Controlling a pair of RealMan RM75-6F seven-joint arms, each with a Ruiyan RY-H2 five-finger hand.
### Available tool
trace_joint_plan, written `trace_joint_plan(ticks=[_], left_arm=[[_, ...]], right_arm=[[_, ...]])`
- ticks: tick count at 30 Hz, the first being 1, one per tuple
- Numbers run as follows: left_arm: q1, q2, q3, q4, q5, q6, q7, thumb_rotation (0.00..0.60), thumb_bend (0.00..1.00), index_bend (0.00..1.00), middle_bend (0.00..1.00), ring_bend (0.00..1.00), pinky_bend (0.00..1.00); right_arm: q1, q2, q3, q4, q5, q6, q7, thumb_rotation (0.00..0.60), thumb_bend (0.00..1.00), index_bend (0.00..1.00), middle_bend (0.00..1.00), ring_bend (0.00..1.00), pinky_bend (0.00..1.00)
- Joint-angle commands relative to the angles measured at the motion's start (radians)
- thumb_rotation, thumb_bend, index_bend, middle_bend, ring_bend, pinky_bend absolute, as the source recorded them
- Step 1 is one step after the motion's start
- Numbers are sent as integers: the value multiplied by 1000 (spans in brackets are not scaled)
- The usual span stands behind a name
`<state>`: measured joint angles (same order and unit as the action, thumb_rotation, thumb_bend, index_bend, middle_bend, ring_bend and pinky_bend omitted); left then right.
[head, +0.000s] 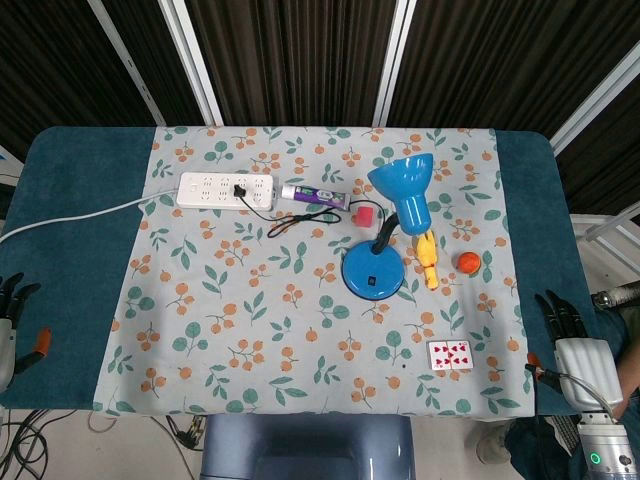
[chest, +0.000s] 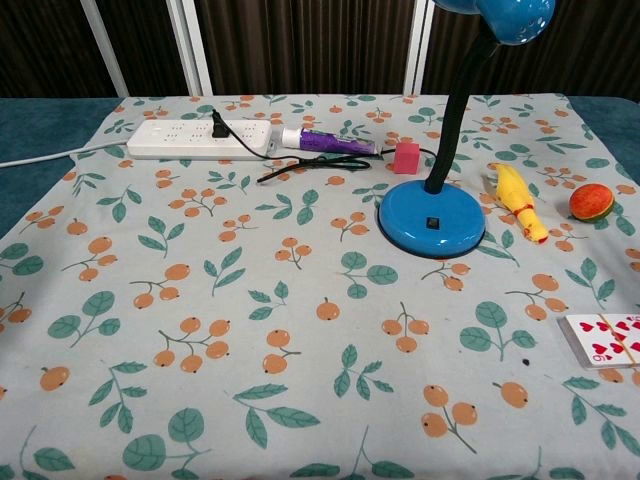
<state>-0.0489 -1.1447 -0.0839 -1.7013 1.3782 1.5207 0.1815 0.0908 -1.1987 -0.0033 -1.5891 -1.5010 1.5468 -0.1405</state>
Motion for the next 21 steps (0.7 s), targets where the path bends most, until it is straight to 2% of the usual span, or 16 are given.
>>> trace_joint_plan(ticks=[1,21], left_arm=[[0,0,0,0,-1,-1,0,600,396,189,58,1,69],[1,-1,0,1,2,2,0,600,396,189,58,1,69]], right_arm=[[-1,-3,3,1,1,-5,-4,600,350,24,79,114,1000],[-10,4,12,-14,-1,-27,-1,600,350,25,79,114,1000]])
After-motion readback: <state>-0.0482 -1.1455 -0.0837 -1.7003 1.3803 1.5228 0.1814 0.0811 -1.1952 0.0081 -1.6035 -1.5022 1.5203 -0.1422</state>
